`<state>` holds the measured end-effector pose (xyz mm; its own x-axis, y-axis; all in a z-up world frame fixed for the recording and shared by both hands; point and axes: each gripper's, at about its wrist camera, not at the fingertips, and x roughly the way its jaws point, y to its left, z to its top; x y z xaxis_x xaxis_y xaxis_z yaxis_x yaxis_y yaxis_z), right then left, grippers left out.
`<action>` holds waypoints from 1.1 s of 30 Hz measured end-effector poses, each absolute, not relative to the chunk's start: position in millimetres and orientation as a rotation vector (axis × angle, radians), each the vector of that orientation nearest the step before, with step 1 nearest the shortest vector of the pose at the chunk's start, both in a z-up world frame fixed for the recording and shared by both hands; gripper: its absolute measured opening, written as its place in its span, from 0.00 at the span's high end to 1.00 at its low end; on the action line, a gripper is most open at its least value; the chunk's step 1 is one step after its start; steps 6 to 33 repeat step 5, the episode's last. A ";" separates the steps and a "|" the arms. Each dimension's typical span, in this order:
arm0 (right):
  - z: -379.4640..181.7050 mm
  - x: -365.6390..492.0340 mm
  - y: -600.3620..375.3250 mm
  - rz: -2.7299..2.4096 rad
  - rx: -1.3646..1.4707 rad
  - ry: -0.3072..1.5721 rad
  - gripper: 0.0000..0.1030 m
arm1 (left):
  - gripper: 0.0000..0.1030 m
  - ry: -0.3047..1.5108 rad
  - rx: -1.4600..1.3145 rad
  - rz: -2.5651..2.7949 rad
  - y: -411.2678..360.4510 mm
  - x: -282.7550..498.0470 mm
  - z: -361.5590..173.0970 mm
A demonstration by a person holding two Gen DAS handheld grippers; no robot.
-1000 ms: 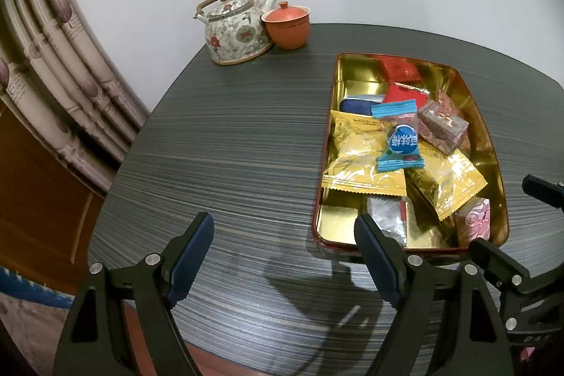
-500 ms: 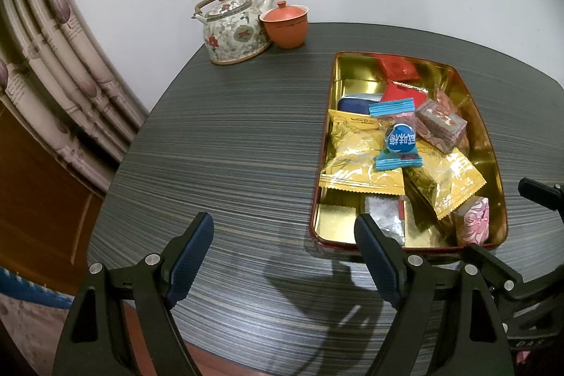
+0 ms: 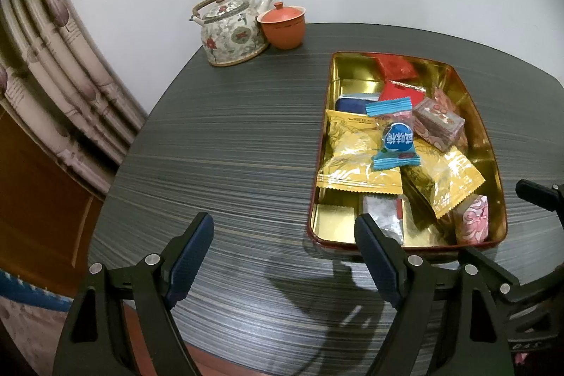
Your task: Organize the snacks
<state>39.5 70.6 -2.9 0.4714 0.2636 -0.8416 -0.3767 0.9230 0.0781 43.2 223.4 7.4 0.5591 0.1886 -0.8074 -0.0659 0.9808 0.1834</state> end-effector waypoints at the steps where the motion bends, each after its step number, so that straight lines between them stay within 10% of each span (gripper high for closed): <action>1: -3.1 39.2 70.8 0.394 -0.124 1.007 0.01 | 0.20 0.966 0.138 0.152 223.6 43.1 7.4; 33: -3.8 38.6 70.9 0.394 -0.127 1.007 0.01 | 0.20 0.967 0.139 0.151 223.7 43.1 7.3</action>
